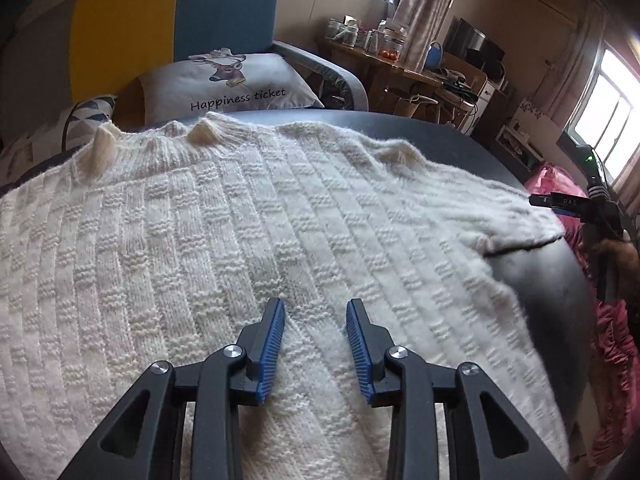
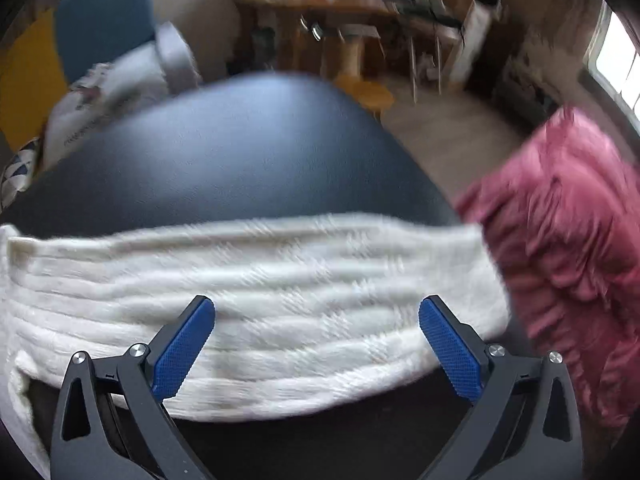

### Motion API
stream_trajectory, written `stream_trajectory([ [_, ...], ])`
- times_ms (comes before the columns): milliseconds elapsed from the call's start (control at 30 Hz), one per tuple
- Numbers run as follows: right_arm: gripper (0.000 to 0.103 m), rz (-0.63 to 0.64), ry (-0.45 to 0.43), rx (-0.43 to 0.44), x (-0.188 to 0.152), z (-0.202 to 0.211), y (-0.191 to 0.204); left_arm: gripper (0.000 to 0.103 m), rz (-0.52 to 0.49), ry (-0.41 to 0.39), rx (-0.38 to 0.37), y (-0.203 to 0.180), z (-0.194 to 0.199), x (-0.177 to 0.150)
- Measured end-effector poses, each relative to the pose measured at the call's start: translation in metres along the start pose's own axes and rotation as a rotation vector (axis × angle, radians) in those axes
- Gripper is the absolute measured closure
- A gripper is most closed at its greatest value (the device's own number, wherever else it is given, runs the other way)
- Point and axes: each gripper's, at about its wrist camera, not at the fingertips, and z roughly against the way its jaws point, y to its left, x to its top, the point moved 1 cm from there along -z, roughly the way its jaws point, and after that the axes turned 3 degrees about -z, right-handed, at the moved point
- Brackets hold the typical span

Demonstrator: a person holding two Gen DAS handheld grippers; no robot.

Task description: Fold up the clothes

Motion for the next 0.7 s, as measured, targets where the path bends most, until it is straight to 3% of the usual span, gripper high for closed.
stream_trajectory([
  [167,0.000,0.184,-0.037,0.175,0.002,0.016,0.080,0.071,-0.058,-0.037,-0.066,-0.007,-0.008,0.051],
  [233,0.000,0.231,-0.020,0.196,0.000,0.010,0.108,0.071,-0.084,-0.051,-0.091,-0.010,-0.012,0.071],
  [467,0.000,0.214,0.036,0.213,-0.009,-0.013,0.129,0.073,-0.421,-0.015,-0.165,-0.057,-0.056,0.112],
  [567,0.000,0.220,0.059,0.147,-0.012,-0.026,0.121,0.073,-0.495,0.045,-0.109,-0.070,-0.090,0.122],
  [633,0.000,0.182,0.064,0.149,-0.010,-0.031,0.108,0.072,-0.473,0.131,0.004,-0.064,-0.123,0.126],
  [700,0.000,0.160,0.041,0.136,-0.011,-0.033,0.105,0.072,-0.370,0.104,-0.013,-0.057,-0.123,0.132],
])
